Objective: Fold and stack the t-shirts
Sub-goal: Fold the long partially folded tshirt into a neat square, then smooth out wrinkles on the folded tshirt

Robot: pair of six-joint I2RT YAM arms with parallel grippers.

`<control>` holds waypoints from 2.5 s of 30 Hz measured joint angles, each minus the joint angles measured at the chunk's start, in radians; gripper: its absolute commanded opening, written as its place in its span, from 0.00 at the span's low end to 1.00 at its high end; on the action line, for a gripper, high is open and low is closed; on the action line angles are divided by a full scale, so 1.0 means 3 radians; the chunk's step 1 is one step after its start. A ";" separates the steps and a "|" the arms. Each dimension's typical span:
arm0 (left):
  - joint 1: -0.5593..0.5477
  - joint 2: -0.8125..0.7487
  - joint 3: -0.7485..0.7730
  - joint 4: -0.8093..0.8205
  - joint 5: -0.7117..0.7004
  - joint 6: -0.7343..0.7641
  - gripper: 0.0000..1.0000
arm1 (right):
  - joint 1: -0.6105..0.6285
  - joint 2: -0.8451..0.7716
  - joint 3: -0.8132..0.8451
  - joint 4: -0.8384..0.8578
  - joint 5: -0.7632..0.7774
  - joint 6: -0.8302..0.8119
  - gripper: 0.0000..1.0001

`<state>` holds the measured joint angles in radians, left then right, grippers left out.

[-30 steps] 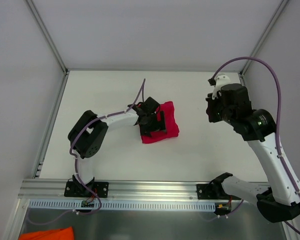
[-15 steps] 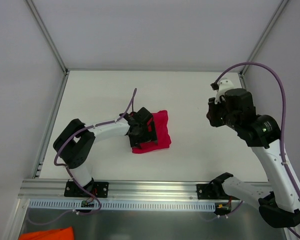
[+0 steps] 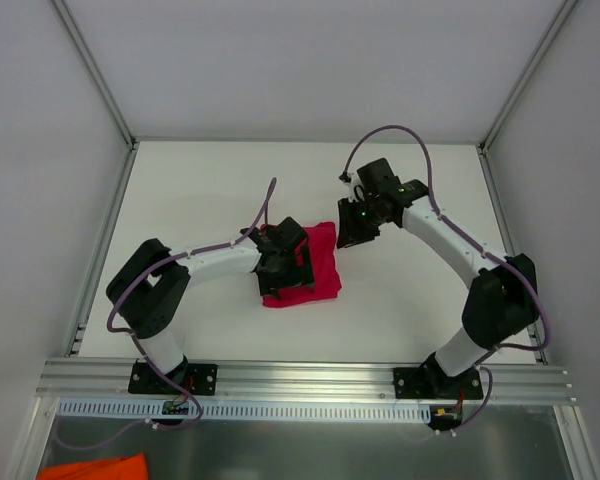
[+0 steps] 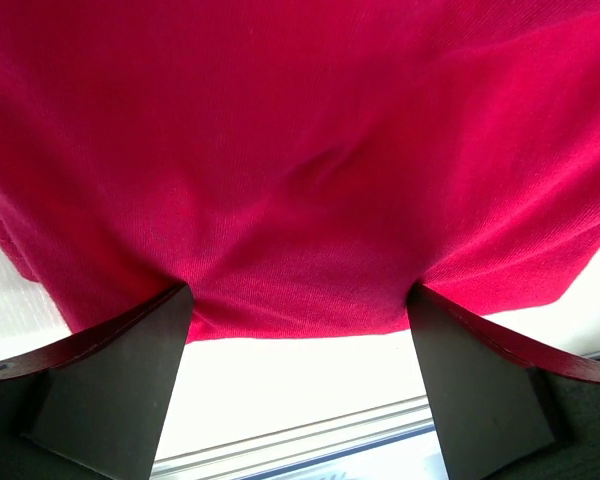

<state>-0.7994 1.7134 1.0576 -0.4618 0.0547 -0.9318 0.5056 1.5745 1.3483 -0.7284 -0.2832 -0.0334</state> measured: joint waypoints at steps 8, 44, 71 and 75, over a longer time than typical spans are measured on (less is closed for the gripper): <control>-0.0076 -0.0084 -0.0074 -0.0067 -0.0043 -0.0009 0.89 | -0.0001 0.0556 0.0252 0.0272 -0.0320 0.0033 0.01; -0.0154 -0.0172 -0.0041 -0.0487 -0.0139 -0.0009 0.99 | -0.0051 0.1211 0.0395 0.0439 0.0484 -0.0224 0.01; 0.0050 0.0665 0.1545 -0.0159 -0.0094 0.0800 0.00 | -0.0024 -0.1495 0.0673 -0.0745 0.1219 -0.0384 0.01; 0.0051 0.0665 0.1532 -0.0148 -0.0088 0.0800 0.00 | -0.0024 -0.1611 0.0671 -0.0885 0.1311 -0.0387 0.01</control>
<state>-0.7841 1.9129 1.5173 -0.5060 0.0284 -0.6918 0.4984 1.0912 1.5497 -0.9939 0.1101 -0.1493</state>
